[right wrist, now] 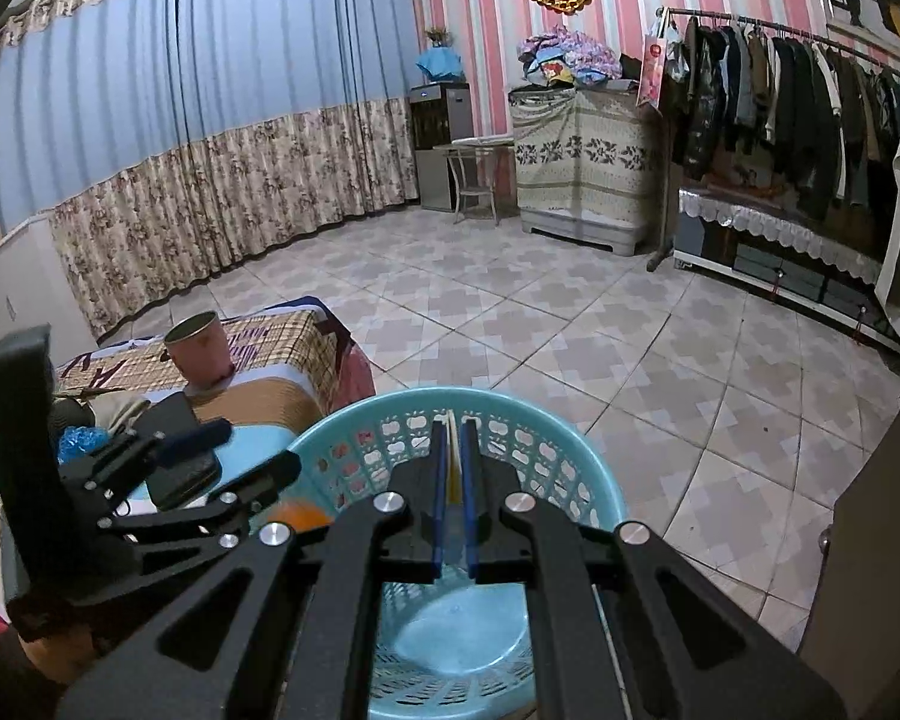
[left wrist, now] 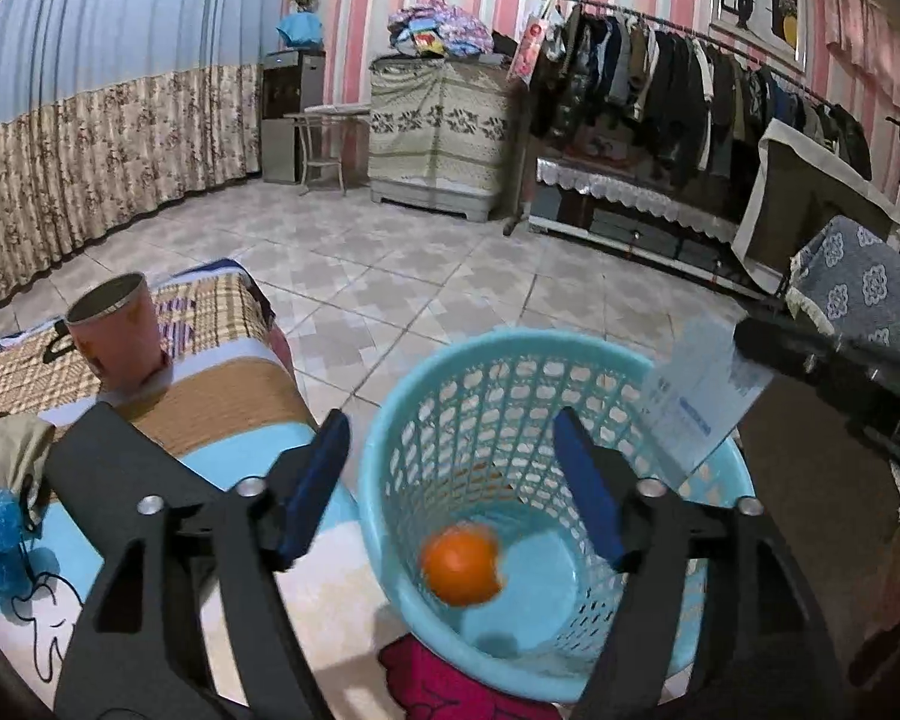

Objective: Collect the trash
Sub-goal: 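Open the left tool over the blue basket to drop the peel, then move the left tool back to the orange paper bag on the bedspread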

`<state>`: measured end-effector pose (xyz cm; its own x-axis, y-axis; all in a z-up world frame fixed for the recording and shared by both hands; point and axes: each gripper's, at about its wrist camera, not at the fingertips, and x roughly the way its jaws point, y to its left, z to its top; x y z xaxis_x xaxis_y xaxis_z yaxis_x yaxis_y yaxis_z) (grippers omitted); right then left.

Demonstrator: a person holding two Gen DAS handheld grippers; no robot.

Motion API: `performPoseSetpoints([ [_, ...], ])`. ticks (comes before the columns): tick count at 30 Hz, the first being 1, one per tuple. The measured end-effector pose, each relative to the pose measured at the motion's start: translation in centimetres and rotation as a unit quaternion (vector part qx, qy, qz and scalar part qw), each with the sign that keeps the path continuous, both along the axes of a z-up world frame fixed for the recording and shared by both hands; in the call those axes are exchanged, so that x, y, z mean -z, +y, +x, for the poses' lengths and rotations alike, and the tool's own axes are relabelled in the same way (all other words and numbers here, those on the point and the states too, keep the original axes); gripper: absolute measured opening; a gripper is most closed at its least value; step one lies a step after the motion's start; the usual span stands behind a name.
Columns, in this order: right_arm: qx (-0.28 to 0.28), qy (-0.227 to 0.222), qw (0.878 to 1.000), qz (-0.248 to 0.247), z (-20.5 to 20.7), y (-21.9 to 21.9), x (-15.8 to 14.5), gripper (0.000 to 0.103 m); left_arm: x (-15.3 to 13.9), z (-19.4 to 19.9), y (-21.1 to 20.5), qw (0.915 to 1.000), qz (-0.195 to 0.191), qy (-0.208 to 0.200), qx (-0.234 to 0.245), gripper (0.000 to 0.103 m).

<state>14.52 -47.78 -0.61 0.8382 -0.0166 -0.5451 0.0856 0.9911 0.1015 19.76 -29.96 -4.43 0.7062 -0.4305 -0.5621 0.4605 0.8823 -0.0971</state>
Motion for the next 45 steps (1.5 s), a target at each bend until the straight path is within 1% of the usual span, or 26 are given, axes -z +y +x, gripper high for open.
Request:
performPoseSetpoints([
  [4, -0.001, 0.005, 1.0, 0.002, 0.1, 0.4, 0.4, 0.005, -0.8, -0.3, 1.1, 0.9993, 0.016, -0.023, -0.026, 0.085],
  [5, -0.001, 0.006, 1.0, 0.002, 0.1, 0.4, 0.5, 0.005, -1.1, -0.3, 1.5, 0.9988, 0.02, -0.029, -0.035, 0.086],
  [7, 0.001, 0.011, 1.0, 0.002, 0.3, 0.5, 0.9, 0.006, -1.5, -0.4, 2.4, 0.9981, 0.021, -0.032, -0.048, 0.089],
  [9, 0.002, 0.017, 1.0, 0.003, 0.6, 0.7, 1.3, 0.006, -1.9, -0.3, 3.7, 0.9975, 0.013, -0.03, -0.063, 0.092],
  [10, 0.005, 0.018, 1.0, 0.002, 0.9, 0.9, 1.5, 0.008, -2.1, -0.2, 4.3, 0.9971, 0.01, -0.029, -0.069, 0.093],
  [14, 0.02, 0.024, 0.999, -0.006, 1.8, 1.0, 1.9, 0.01, -2.4, -0.1, 6.5, 0.9953, 0.013, -0.029, -0.092, 0.093],
  [15, 0.026, 0.028, 0.999, -0.007, 2.0, 0.9, 2.0, 0.013, -2.5, -0.1, 7.0, 0.9947, 0.014, -0.029, -0.097, 0.094],
  [16, 0.032, 0.032, 0.999, -0.007, 2.2, 0.8, 2.3, 0.029, -2.6, -0.1, 7.6, 0.9943, 0.014, -0.029, -0.102, 0.094],
  [17, 0.04, 0.034, 0.999, -0.006, 2.3, 0.7, 2.5, 0.051, -2.7, -0.1, 7.9, 0.9941, 0.014, -0.029, -0.104, 0.094],
  [18, 0.044, 0.033, 0.998, -0.006, 2.3, 0.7, 2.6, 0.056, -2.8, -0.1, 8.4, 0.9935, 0.015, -0.029, -0.109, 0.094],
  [22, 0.053, 0.043, 0.998, 0.0, 2.3, 0.5, 3.1, 0.058, -3.1, -0.3, 10.0, 0.9915, 0.01, -0.025, -0.127, 0.096],
  [24, 0.058, 0.043, 0.997, -0.005, 2.0, 0.8, 3.1, 0.066, -3.4, -0.5, 11.0, 0.9897, 0.01, -0.025, -0.14, 0.096],
  [25, 0.062, 0.038, 0.997, -0.011, 1.6, 1.2, 3.0, 0.075, -3.5, -0.6, 11.4, 0.9889, 0.01, -0.028, -0.145, 0.097],
  [26, 0.066, 0.032, 0.997, -0.016, 1.2, 1.7, 2.8, 0.081, -3.7, -0.7, 11.9, 0.9881, 0.012, -0.031, -0.15, 0.097],
  [28, 0.071, 0.023, 0.997, -0.021, 0.7, 2.4, 2.5, 0.086, -4.0, -0.9, 12.7, 0.9867, 0.014, -0.034, -0.158, 0.097],
  [31, 0.064, 0.018, 0.998, -0.017, 0.2, 4.1, 2.3, 0.088, -4.6, -1.3, 14.4, 0.9842, 0.014, -0.037, -0.172, 0.097],
  [35, 0.054, 0.004, 0.998, -0.023, -0.2, 6.6, 1.7, 0.092, -5.2, -2.0, 16.2, 0.9818, 0.014, -0.042, -0.185, 0.097],
  [38, 0.041, -0.009, 0.999, -0.021, -0.2, 9.1, 1.3, 0.093, -5.6, -2.7, 17.9, 0.9781, 0.021, -0.049, -0.201, 0.098],
  [41, 0.017, -0.015, 1.0, -0.021, 0.0, 11.9, 1.0, 0.093, -5.9, -3.2, 19.4, 0.975, 0.025, -0.055, -0.214, 0.098],
  [45, -0.015, -0.02, 0.999, -0.033, 0.3, 16.3, 0.5, 0.093, -6.3, -3.6, 22.6, 0.9695, 0.025, -0.057, -0.237, 0.098],
])
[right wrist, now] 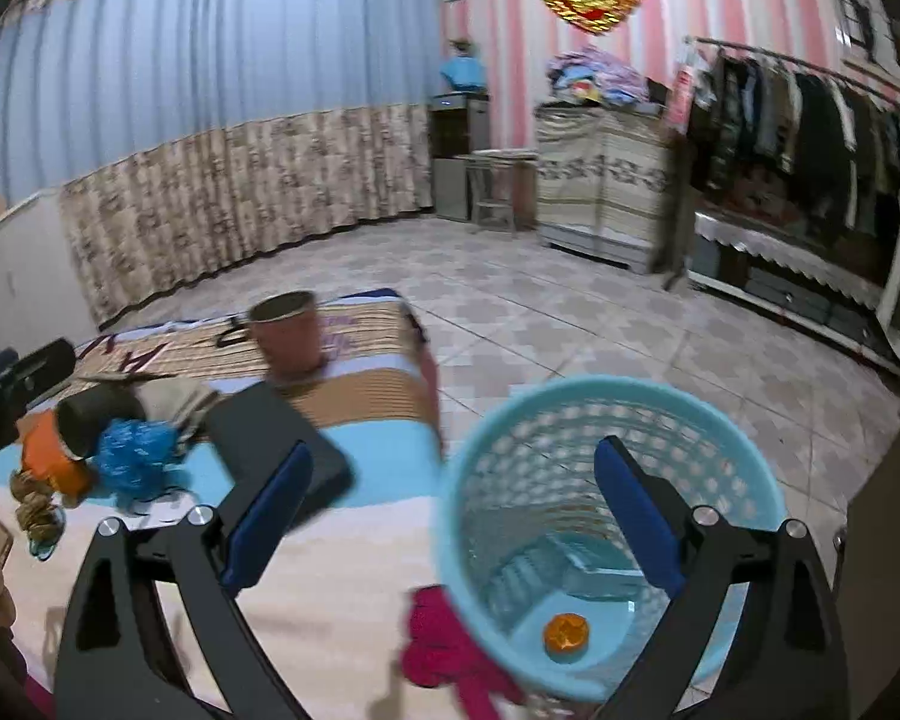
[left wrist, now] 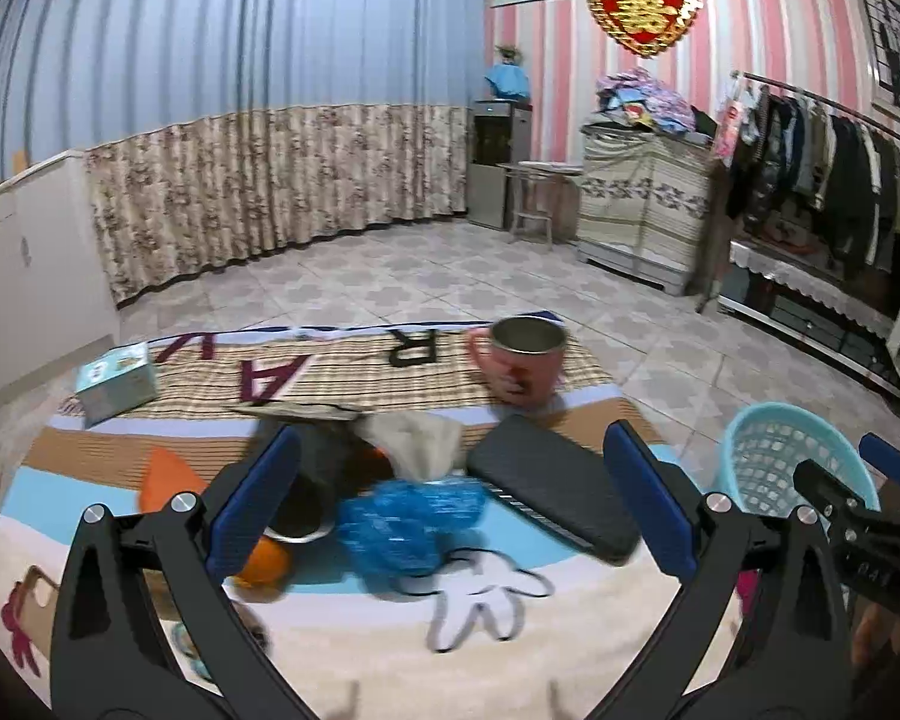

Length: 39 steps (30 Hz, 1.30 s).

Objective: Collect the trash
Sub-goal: 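Move the left tool back to the orange paper bag on the bedspread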

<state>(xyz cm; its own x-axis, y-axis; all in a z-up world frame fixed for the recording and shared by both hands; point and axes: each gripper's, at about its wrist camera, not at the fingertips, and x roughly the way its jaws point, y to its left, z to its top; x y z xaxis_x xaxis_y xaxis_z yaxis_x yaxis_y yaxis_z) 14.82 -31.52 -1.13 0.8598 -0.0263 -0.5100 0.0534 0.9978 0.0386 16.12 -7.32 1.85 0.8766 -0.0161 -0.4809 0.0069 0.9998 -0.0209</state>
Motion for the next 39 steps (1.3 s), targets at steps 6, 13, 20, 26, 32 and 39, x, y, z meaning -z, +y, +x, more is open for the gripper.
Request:
performPoseSetpoints([
  [6, -0.035, -0.003, 0.999, 0.002, 0.5, 4.9, -0.9, 0.093, 0.2, 0.1, 4.5, 0.9996, 0.013, 0.008, -0.026, 0.098],
  [13, -0.064, -0.017, 0.998, 0.008, 1.7, 10.5, -2.6, 0.093, 0.2, 0.8, 9.5, 0.9985, 0.008, 0.02, -0.051, 0.098],
  [20, -0.076, -0.015, 0.997, -0.001, 3.7, 14.8, -2.1, 0.093, 1.5, 1.5, 14.4, 0.9959, 0.015, 0.041, -0.079, 0.098],
  [26, -0.077, 0.013, 0.996, -0.033, 4.9, 16.9, 1.4, 0.093, 3.7, 2.4, 18.9, 0.9906, 0.003, 0.073, -0.116, 0.098],
  [32, -0.071, 0.036, 0.995, -0.057, 5.1, 16.8, 3.4, 0.093, 6.3, 4.0, 21.8, 0.9829, -0.028, 0.114, -0.142, 0.097],
  [39, -0.072, 0.041, 0.995, -0.046, 5.3, 16.6, 3.4, 0.093, 8.7, 5.8, 19.6, 0.9833, -0.008, 0.148, -0.106, 0.078],
])
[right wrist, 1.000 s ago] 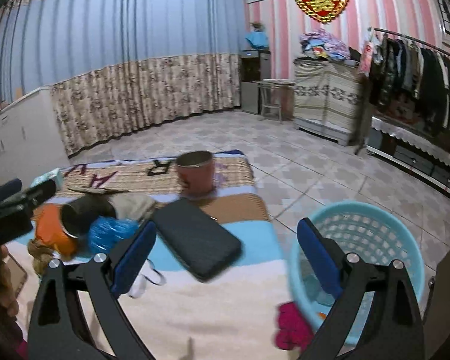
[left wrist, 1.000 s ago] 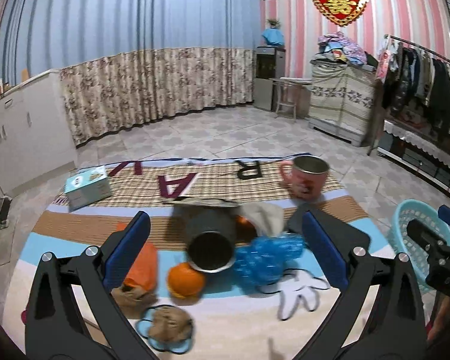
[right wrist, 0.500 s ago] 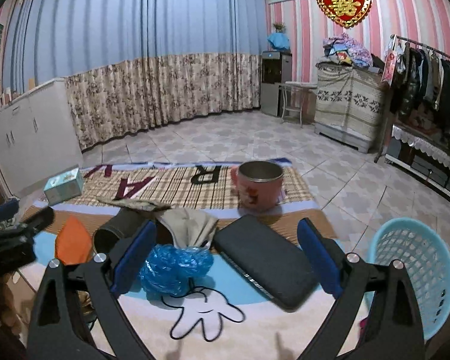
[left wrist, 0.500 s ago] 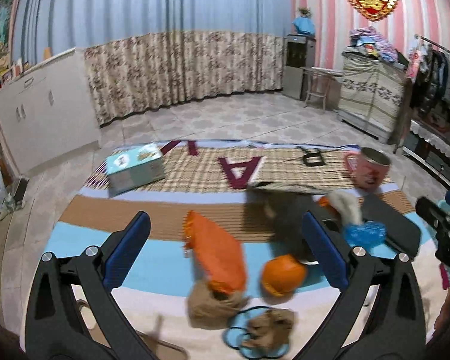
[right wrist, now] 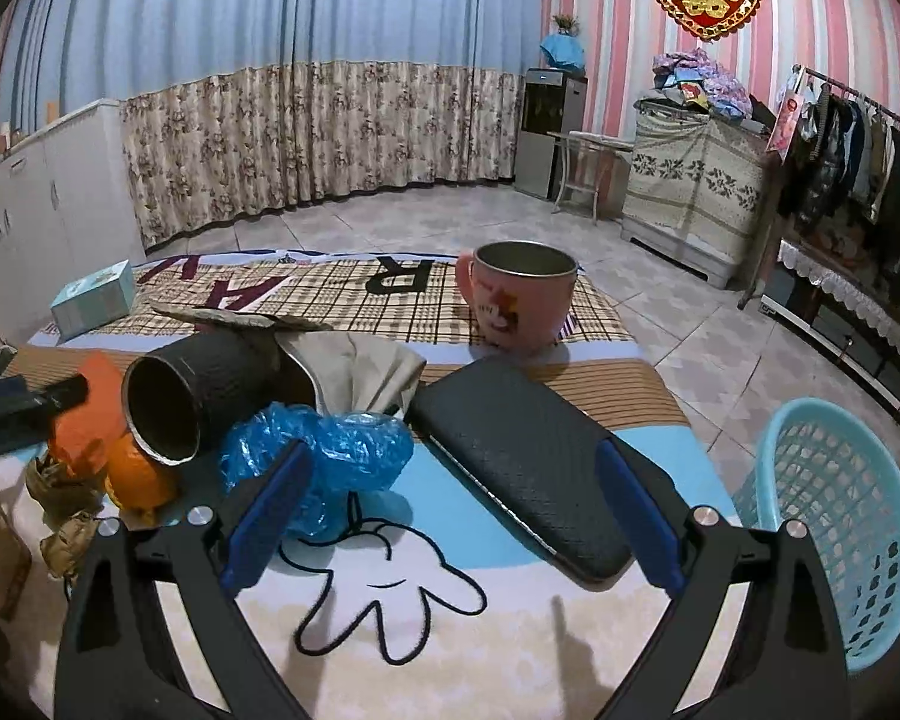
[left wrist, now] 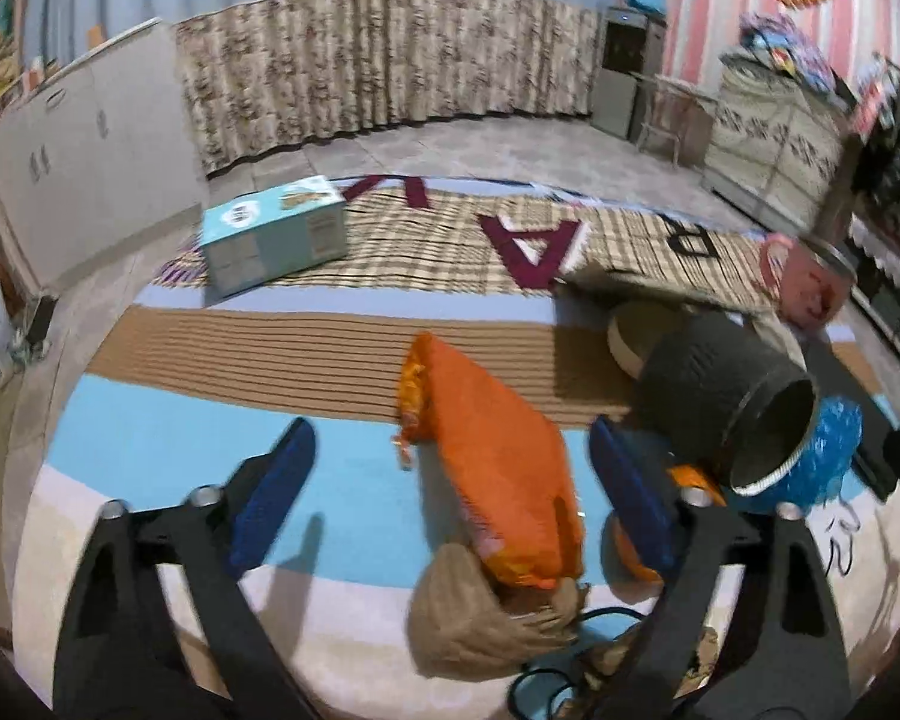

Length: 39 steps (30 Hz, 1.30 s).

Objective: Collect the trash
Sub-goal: 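Move the left tool back to the orange paper bag on the bedspread, then grasp the orange paper bag with the left tool while the right tool grasps the blue plastic bag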

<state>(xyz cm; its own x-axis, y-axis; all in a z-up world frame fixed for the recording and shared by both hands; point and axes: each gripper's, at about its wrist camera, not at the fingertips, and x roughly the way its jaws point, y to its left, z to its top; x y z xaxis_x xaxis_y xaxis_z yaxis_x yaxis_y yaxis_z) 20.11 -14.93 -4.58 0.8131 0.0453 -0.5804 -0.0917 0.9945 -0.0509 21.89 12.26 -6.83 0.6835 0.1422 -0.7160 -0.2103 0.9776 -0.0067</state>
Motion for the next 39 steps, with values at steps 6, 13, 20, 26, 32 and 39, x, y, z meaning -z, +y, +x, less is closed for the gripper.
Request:
performPoseSetpoints([
  [6, -0.001, 0.002, 1.0, 0.001, 0.0, 0.2, 0.3, 0.093, 0.5, 0.5, -1.6, 0.9993, 0.015, 0.016, 0.03, 0.034],
  [13, -0.005, 0.007, 1.0, 0.008, 0.2, 0.5, 0.7, 0.093, -0.7, 0.0, -0.9, 0.9993, -0.009, -0.006, 0.036, 0.0],
  [20, -0.023, 0.017, 1.0, 0.007, 0.3, 1.9, 1.2, 0.093, -3.5, -1.3, -0.6, 0.9987, 0.0, -0.047, 0.02, 0.0],
  [26, -0.048, 0.03, 0.998, -0.006, 1.2, 4.4, 2.0, 0.092, -5.0, -2.4, 0.0, 0.9983, 0.003, -0.059, 0.004, 0.0],
  [32, -0.103, 0.062, 0.993, 0.01, 1.9, 5.6, 2.8, 0.034, -5.3, -2.6, -0.2, 0.9982, 0.004, -0.059, 0.009, 0.0],
  [39, -0.108, 0.03, 0.992, 0.063, 0.8, 2.7, 0.1, 0.014, -7.0, -3.3, -1.3, 0.9966, 0.02, -0.077, 0.019, 0.0],
])
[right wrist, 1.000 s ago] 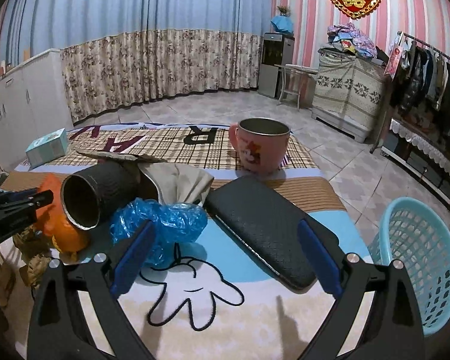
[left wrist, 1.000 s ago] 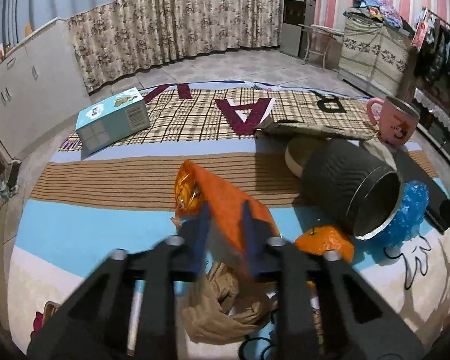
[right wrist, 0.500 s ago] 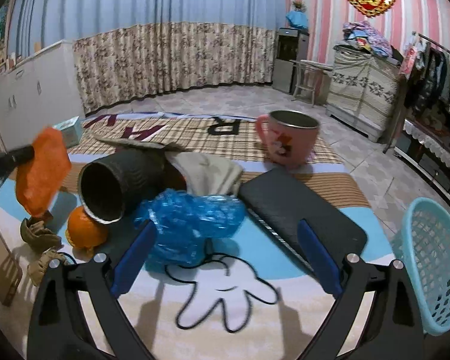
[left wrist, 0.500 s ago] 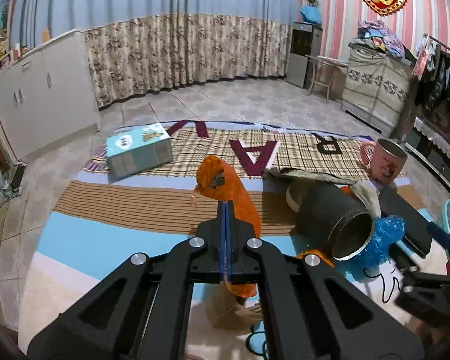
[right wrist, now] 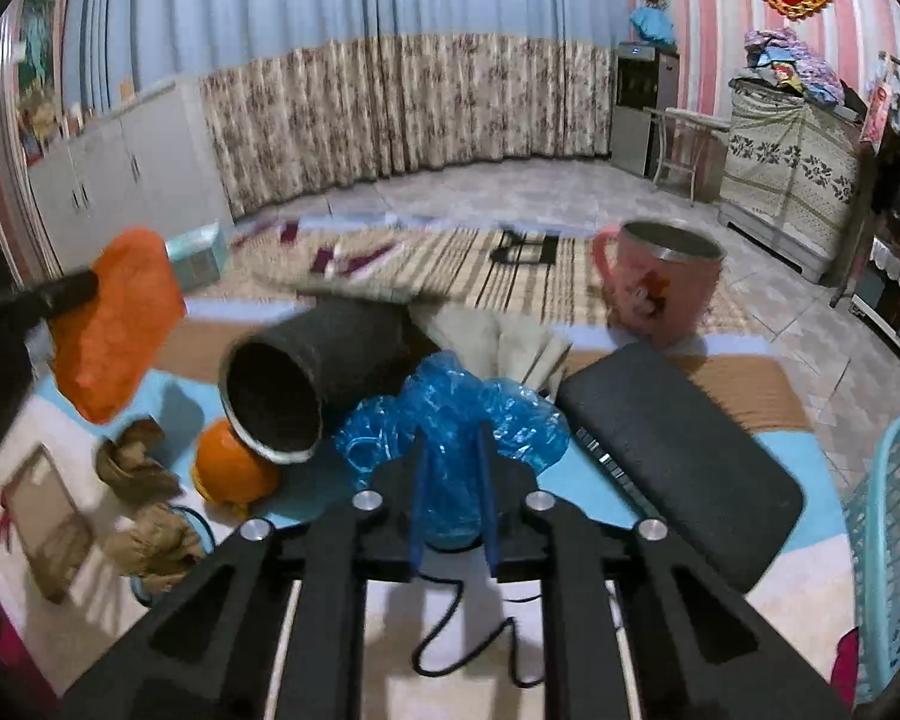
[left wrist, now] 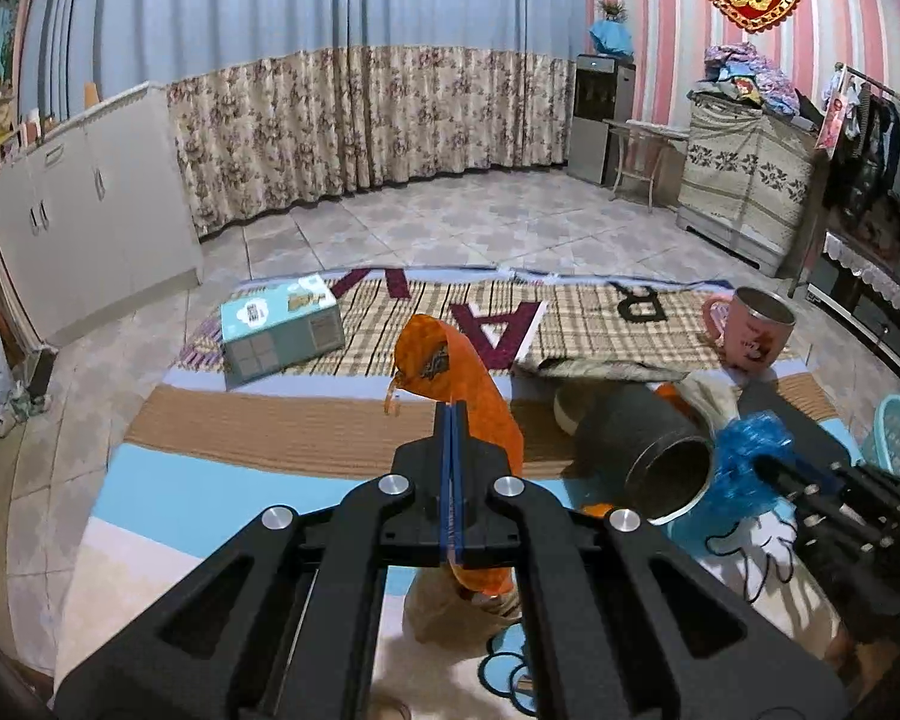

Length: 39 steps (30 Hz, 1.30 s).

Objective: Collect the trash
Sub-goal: 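Grasp the orange paper bag with the left tool while the right tool grasps the blue plastic bag, then carry the blue plastic bag to the basket and release it with the right tool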

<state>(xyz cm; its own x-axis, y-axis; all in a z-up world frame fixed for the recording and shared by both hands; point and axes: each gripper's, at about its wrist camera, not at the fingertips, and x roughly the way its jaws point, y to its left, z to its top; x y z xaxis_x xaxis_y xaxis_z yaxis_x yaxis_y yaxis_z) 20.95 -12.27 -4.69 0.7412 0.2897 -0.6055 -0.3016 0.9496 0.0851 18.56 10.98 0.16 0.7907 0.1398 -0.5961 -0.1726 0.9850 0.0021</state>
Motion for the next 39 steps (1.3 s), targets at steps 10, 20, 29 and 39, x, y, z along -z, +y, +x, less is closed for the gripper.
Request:
performPoseSetpoints([
  [10, 0.051, -0.033, 0.998, 0.026, -2.5, -9.1, -4.9, 0.014, -2.9, -0.2, -5.3, 0.998, -0.013, -0.036, 0.05, 0.0],
  [20, 0.145, -0.045, 0.988, -0.024, -5.7, -20.4, -4.9, 0.014, -2.3, 0.3, -17.0, 0.9873, -0.027, -0.036, 0.153, 0.0],
  [29, 0.221, -0.03, 0.974, -0.022, -7.1, -29.6, -4.1, 0.014, -0.9, 0.2, -28.4, 0.9677, -0.048, -0.031, 0.246, 0.0],
  [39, 0.252, -0.02, 0.967, -0.021, -7.5, -34.2, -3.1, 0.014, 1.7, -0.1, -37.8, 0.9485, -0.038, -0.016, 0.314, 0.0],
])
